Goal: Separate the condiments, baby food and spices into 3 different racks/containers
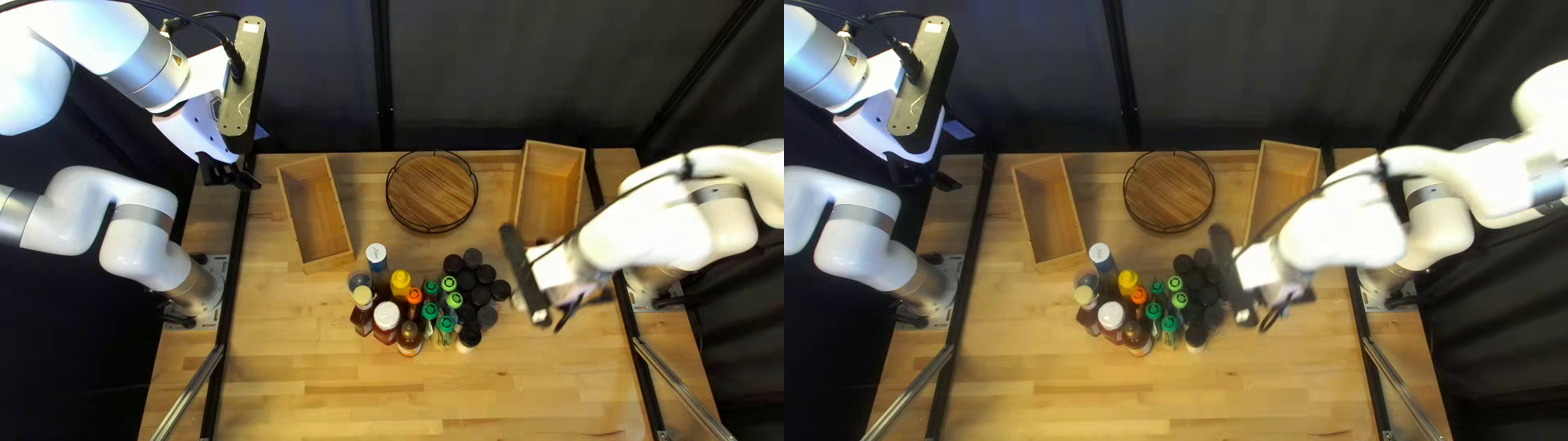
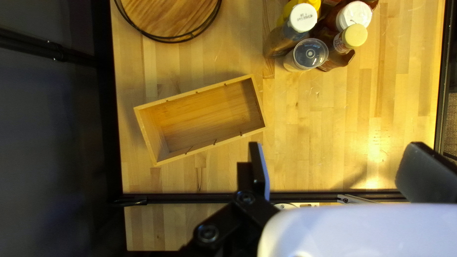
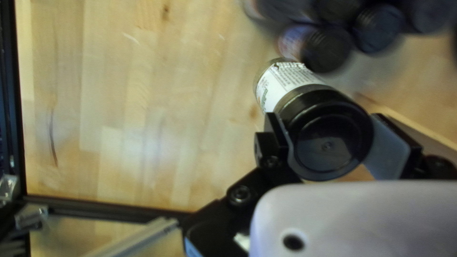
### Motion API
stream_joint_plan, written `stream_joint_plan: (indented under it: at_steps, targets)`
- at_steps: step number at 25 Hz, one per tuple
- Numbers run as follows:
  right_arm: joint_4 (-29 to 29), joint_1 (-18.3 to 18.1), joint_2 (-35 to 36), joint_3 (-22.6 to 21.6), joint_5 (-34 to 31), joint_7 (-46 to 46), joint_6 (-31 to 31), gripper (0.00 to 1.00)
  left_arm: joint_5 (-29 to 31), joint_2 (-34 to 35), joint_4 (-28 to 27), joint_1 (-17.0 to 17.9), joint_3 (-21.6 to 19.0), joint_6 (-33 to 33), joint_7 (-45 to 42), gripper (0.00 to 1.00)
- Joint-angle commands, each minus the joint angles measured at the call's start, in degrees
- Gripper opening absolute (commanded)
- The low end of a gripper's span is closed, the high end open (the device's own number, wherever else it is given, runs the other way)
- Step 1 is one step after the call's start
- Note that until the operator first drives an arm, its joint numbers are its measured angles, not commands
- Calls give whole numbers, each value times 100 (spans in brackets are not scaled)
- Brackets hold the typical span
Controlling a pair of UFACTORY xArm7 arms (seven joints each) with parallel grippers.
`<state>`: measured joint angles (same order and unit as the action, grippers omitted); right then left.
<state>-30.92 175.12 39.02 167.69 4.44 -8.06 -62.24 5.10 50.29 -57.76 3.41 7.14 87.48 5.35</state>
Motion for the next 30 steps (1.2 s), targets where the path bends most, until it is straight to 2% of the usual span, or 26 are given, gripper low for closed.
stream_joint_plan:
  at_steps: [1,4,30]
  targets:
    - [8,-404,373,648,-336,-482,-407,0,0,0,0,0,0,0,0,100]
    - [67,-718,409,1027,-589,-723,-411,0,0,0,0,0,0,0,0,100]
    - [67,-718,409,1027,-589,-723,-411,0,0,0,0,0,0,0,0,100]
